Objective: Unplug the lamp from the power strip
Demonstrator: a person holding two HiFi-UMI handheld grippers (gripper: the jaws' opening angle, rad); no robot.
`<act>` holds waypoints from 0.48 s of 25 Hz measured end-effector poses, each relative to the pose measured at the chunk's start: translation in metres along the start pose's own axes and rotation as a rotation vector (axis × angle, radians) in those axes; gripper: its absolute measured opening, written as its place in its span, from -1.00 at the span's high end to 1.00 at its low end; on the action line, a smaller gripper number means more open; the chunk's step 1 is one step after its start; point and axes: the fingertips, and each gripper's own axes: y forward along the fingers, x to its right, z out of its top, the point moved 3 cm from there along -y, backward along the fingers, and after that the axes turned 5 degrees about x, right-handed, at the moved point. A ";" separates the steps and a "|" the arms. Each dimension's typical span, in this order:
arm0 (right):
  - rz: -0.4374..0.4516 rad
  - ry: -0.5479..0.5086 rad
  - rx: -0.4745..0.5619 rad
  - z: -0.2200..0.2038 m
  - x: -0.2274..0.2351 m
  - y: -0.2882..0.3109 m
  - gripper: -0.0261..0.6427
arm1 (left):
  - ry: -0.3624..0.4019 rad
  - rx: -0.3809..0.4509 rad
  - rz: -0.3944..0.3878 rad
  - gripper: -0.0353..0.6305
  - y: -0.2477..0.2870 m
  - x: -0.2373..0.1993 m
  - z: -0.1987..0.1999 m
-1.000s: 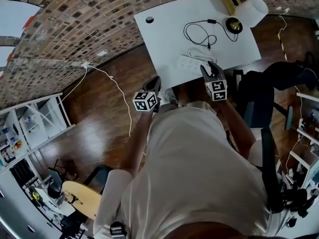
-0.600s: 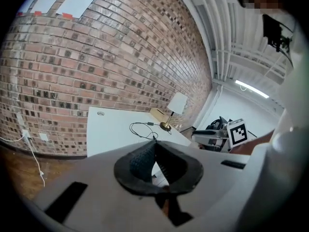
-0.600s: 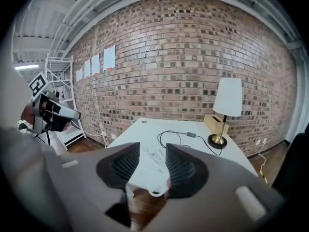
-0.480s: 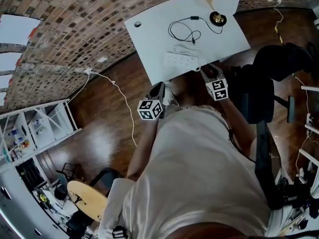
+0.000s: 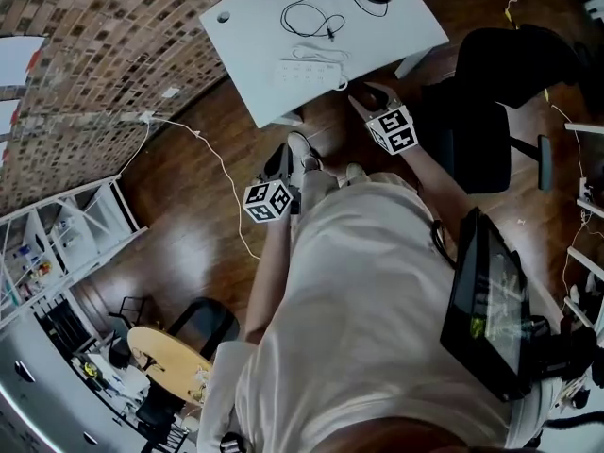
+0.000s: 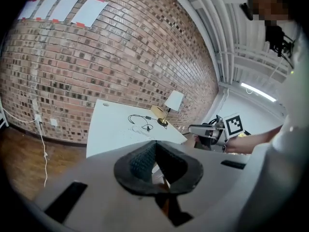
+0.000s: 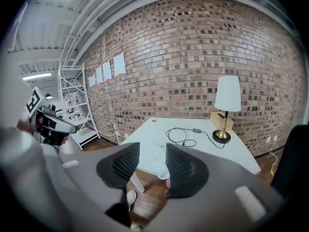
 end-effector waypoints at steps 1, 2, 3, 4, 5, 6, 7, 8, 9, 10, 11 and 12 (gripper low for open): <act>0.016 -0.009 0.010 0.003 -0.005 -0.003 0.42 | -0.006 -0.003 0.008 0.88 -0.006 0.005 -0.007; 0.029 -0.017 0.015 0.005 -0.009 -0.007 0.42 | -0.011 -0.005 0.015 0.88 -0.012 0.009 -0.013; 0.039 -0.026 0.013 0.006 -0.014 -0.010 0.42 | -0.016 -0.005 0.023 0.88 -0.017 0.013 -0.018; 0.048 -0.036 0.011 0.006 -0.018 -0.013 0.42 | -0.021 -0.004 0.031 0.88 -0.023 0.015 -0.021; 0.055 -0.049 0.012 0.007 -0.024 -0.017 0.42 | -0.026 -0.002 0.038 0.88 -0.029 0.018 -0.023; 0.061 -0.062 0.014 0.008 -0.029 -0.020 0.42 | -0.029 0.001 0.043 0.88 -0.034 0.019 -0.025; 0.066 -0.075 0.017 0.008 -0.034 -0.022 0.42 | -0.030 0.004 0.048 0.88 -0.038 0.020 -0.026; 0.071 -0.084 0.019 0.007 -0.038 -0.025 0.42 | -0.029 0.007 0.051 0.88 -0.042 0.021 -0.026; 0.075 -0.091 0.018 0.006 -0.042 -0.028 0.42 | -0.029 0.012 0.053 0.88 -0.044 0.021 -0.026; 0.077 -0.093 0.017 0.004 -0.045 -0.030 0.42 | -0.029 0.017 0.054 0.88 -0.046 0.022 -0.026; 0.079 -0.093 0.015 0.001 -0.047 -0.033 0.42 | -0.029 0.022 0.054 0.88 -0.048 0.022 -0.027; 0.079 -0.091 0.012 -0.002 -0.049 -0.036 0.42 | -0.029 0.027 0.054 0.88 -0.048 0.022 -0.027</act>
